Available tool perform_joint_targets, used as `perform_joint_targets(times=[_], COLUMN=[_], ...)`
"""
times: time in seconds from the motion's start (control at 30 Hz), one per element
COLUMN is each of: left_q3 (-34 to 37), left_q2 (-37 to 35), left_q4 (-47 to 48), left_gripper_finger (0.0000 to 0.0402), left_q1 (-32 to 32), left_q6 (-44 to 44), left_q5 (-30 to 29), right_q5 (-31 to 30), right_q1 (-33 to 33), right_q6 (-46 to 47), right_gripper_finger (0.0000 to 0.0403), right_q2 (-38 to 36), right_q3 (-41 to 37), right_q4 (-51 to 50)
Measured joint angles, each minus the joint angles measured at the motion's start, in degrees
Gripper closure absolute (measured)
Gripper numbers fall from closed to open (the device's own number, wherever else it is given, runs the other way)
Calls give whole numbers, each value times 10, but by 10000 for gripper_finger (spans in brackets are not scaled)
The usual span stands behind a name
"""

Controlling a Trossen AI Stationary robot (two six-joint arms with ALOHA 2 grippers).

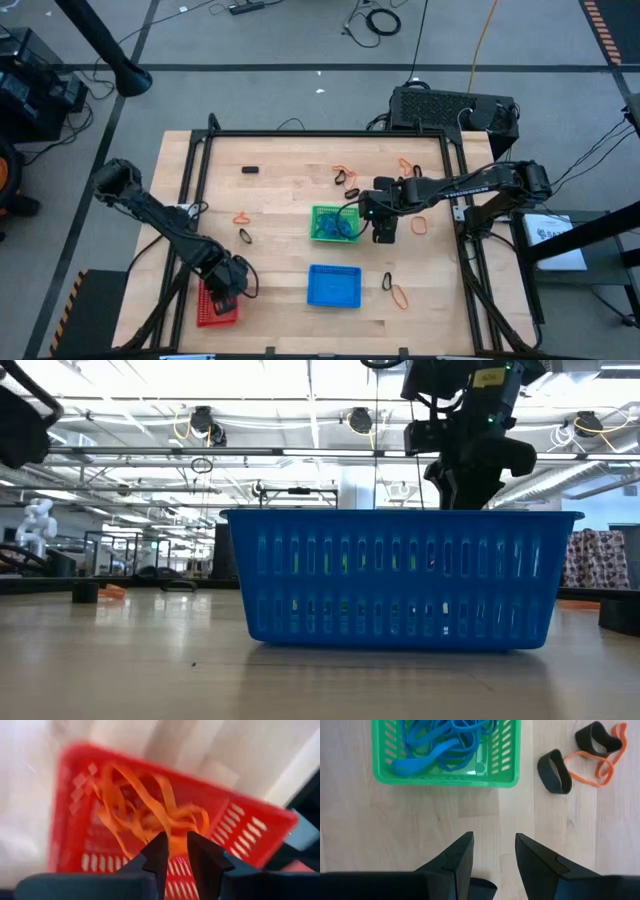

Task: Sort rubber bands into baskets
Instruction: Put the orange rubberband into the red bin

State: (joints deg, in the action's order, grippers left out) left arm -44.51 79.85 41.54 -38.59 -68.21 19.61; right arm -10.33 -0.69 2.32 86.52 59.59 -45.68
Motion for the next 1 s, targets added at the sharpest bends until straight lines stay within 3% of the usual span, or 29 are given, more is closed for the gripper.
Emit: perform_joint_targets(times=[0.13, 0.43, 0.67, 0.73, 0.83, 0.97, 1.0], left_q3=[0, 0, -13, -26, -43, -32, -21], left_q2=[0, 0, -2, -10, -35, -87, -97], left_q4=[0, 0, 13, 30, 48, 11, -25], left_gripper_finger=[318, 318, 317, 317, 317, 317, 317], left_q1=[32, 73, 98, 114, 134, 155, 169], left_q6=[-3, 18, 143, 191, 284, 423, 462], left_q5=[70, 73, 61, 27, -69, -315, -349], right_q5=[1, 2, 14, 36, 54, 87, 95], right_q1=[0, 0, 32, 58, 101, 159, 171], right_q6=[0, 2, -28, -41, -56, -67, -66], right_gripper_finger=[264, 264, 264, 264, 264, 264, 264], right_q2=[0, 0, 0, 0, 0, 18, 27], right_q3=[0, 0, 0, 0, 0, 0, 0], right_q4=[-7, -20, -2, 18, 63, 154, 182])
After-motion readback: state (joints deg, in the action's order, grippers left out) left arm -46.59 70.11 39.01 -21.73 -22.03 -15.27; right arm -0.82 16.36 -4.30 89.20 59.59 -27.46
